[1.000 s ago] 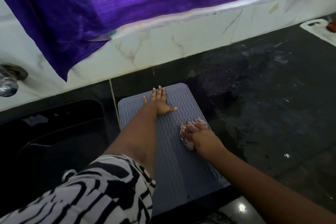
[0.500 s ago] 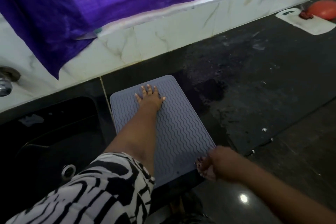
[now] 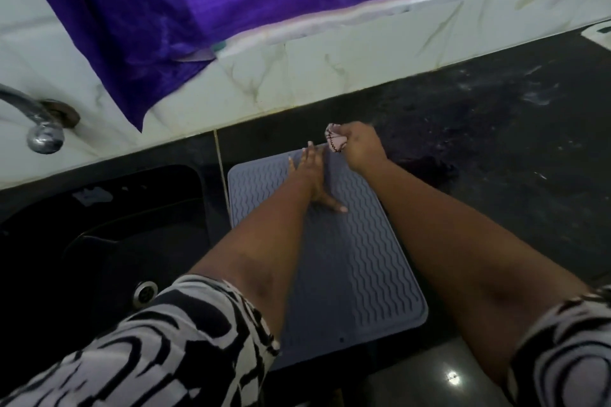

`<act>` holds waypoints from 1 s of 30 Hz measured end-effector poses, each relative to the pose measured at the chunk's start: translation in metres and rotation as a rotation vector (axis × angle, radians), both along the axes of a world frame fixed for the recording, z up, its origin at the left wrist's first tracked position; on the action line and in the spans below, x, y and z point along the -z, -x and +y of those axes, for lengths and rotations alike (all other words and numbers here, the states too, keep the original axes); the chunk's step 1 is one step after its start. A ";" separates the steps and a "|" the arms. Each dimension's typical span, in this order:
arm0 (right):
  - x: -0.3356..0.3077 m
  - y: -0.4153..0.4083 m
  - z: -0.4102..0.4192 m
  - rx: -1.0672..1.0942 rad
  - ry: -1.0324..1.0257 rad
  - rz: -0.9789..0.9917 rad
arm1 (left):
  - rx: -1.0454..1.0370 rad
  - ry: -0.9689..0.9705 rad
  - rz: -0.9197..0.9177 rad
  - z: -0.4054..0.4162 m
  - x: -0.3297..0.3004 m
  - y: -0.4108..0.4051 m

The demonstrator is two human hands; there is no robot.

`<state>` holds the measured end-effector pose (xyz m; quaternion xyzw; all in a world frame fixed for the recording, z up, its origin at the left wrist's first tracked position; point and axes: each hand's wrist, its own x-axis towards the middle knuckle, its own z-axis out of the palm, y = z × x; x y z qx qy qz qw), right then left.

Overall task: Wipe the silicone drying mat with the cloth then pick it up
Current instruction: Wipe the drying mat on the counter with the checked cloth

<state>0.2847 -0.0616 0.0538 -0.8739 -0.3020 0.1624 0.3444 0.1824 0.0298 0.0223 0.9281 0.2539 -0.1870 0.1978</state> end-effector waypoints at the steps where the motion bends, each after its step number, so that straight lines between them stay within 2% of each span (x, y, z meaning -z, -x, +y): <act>1: 0.013 -0.009 0.009 -0.052 0.073 -0.077 | 0.028 -0.036 0.078 0.003 0.006 -0.001; 3: 0.033 -0.020 0.021 -0.209 0.272 -0.246 | 0.048 -0.057 0.171 0.008 0.019 -0.004; 5: 0.046 -0.020 0.024 -0.329 0.445 -0.349 | 0.050 -0.049 0.183 0.011 0.026 -0.007; 8: 0.049 -0.011 0.019 -0.331 0.532 -0.417 | 0.056 -0.024 0.191 0.011 0.024 -0.008; 11: 0.036 0.005 0.000 -0.305 0.578 -0.355 | 0.060 -0.020 0.187 0.011 0.019 -0.009; 15: 0.028 0.058 -0.066 -0.267 0.657 -0.330 | 0.056 -0.031 0.144 0.008 0.020 -0.005; 18: 0.007 0.090 -0.113 -0.338 0.753 -0.220 | 0.054 0.000 0.128 0.006 0.017 -0.001; 20: -0.014 0.091 -0.121 -0.374 0.741 -0.094 | 0.056 -0.005 0.111 -0.002 0.014 0.005; 22: -0.027 0.080 -0.112 -0.303 0.597 -0.042 | 0.054 -0.015 0.047 -0.011 0.009 0.010; 25: -0.012 0.064 -0.094 -0.184 0.399 -0.070 | 0.085 -0.212 -0.181 -0.037 0.011 0.034; 28: 0.026 0.082 -0.106 -0.329 0.583 -0.264 | 0.034 -0.249 -0.290 -0.067 0.023 0.064; 30: 0.039 0.097 -0.129 -0.398 0.664 -0.339 | 0.055 -0.197 -0.179 -0.075 0.025 0.071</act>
